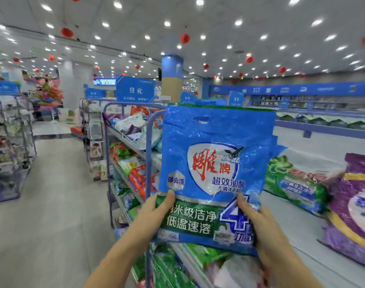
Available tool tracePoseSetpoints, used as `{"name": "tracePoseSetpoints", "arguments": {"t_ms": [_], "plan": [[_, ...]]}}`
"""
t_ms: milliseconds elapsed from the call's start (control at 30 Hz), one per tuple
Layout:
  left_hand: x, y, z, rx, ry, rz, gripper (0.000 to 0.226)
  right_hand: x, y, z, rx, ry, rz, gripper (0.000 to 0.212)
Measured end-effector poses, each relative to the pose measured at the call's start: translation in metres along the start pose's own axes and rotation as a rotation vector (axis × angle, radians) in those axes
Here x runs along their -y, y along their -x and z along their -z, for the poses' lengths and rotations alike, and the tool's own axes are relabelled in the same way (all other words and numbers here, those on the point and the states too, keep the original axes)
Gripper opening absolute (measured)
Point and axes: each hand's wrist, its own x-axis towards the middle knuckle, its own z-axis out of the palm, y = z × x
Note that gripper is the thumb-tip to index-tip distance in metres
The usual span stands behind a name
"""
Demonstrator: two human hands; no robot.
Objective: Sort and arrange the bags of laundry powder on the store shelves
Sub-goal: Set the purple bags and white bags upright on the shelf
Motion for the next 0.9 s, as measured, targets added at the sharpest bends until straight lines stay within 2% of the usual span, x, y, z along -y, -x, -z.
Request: {"name": "tracePoseSetpoints", "arguments": {"t_ms": [133,200,233,300,400,533,600,733,800,900], "plan": [[-0.015,-0.085,-0.022,0.219,0.061,-0.083,0.073,0.027,-0.065,0.006,-0.129,0.027,0.092,0.036],[-0.019,-0.125,-0.035,0.284,0.100,-0.177,0.056,0.039,-0.093,0.018,-0.217,0.034,0.140,0.031],[-0.019,-0.145,-0.040,0.312,0.092,-0.240,0.047,0.046,-0.105,0.026,-0.262,0.041,0.170,0.027],[-0.014,-0.183,-0.044,0.332,-0.019,-0.344,0.047,0.058,-0.127,0.042,-0.378,0.055,0.225,0.022],[-0.007,-0.243,-0.037,0.427,-0.409,-0.540,0.054,0.073,-0.156,0.067,-0.570,0.063,0.309,0.017],[0.002,-0.309,-0.047,0.835,-1.197,-0.807,0.074,0.082,-0.185,0.086,-0.749,0.099,0.351,0.014],[0.002,-0.332,-0.058,1.014,-1.390,-0.875,0.083,0.082,-0.195,0.092,-0.816,0.104,0.358,0.013],[-0.005,-0.368,-0.053,1.255,-1.351,-1.038,0.097,0.073,-0.204,0.095,-0.938,0.139,0.376,0.011],[0.001,-0.384,-0.042,1.247,-1.304,-1.179,0.096,0.066,-0.204,0.095,-0.982,0.149,0.389,0.009],[0.010,-0.394,-0.028,1.142,-1.224,-1.343,0.077,0.057,-0.205,0.092,-1.045,0.152,0.390,0.010]]}}
